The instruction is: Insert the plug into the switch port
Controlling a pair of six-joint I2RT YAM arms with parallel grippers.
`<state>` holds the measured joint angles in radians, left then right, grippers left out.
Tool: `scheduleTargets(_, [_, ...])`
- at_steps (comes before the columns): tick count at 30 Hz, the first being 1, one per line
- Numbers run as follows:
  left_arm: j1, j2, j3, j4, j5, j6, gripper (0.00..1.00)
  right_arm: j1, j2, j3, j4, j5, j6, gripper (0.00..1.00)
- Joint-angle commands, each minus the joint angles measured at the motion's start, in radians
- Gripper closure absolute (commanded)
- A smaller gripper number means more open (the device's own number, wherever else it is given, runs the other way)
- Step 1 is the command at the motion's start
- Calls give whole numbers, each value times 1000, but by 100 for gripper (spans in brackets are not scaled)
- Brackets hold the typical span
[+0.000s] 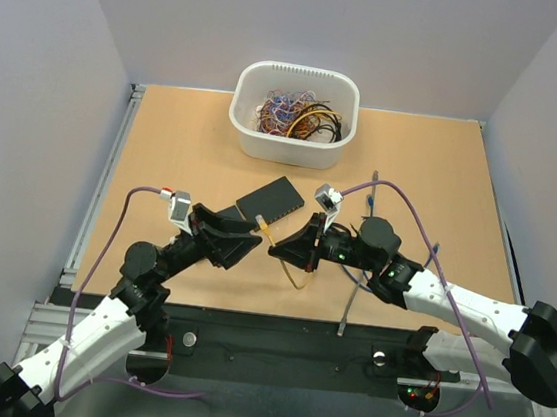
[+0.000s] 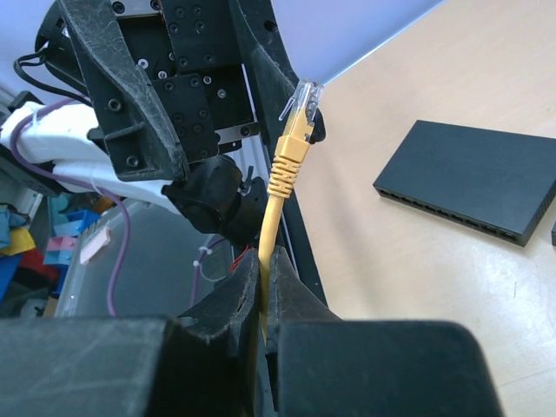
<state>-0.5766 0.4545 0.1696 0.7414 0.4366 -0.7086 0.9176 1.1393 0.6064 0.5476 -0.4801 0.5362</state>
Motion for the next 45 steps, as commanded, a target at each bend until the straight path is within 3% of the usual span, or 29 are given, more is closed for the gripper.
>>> scheduleTargets(1, [-2, -28, -12, 81, -25, -11, 31, 6, -4, -7, 92, -37, 11, 100])
scheduleTargets(10, [-2, -138, -16, 56, -156, -45, 30, 6, -1, -13, 100, -49, 18, 100])
scheduleTargets(15, [-3, -117, -12, 39, -182, -51, 30, 6, 5, -11, 103, -61, 16, 100])
scheduleTargets(19, [-2, -79, -15, 65, -180, -55, 30, 6, 10, -13, 115, -78, 19, 100])
scheduleTargets(25, [-2, -68, -9, 96, -159, -72, 30, 6, 40, -22, 273, -285, 89, 100])
scheduleTargets(30, [-2, -106, 5, 84, -142, -92, 30, 6, 69, -8, 330, -350, 131, 100])
scheduleTargets(45, [-2, -126, 5, 33, -87, -109, 30, 6, 119, 23, 357, -302, 130, 99])
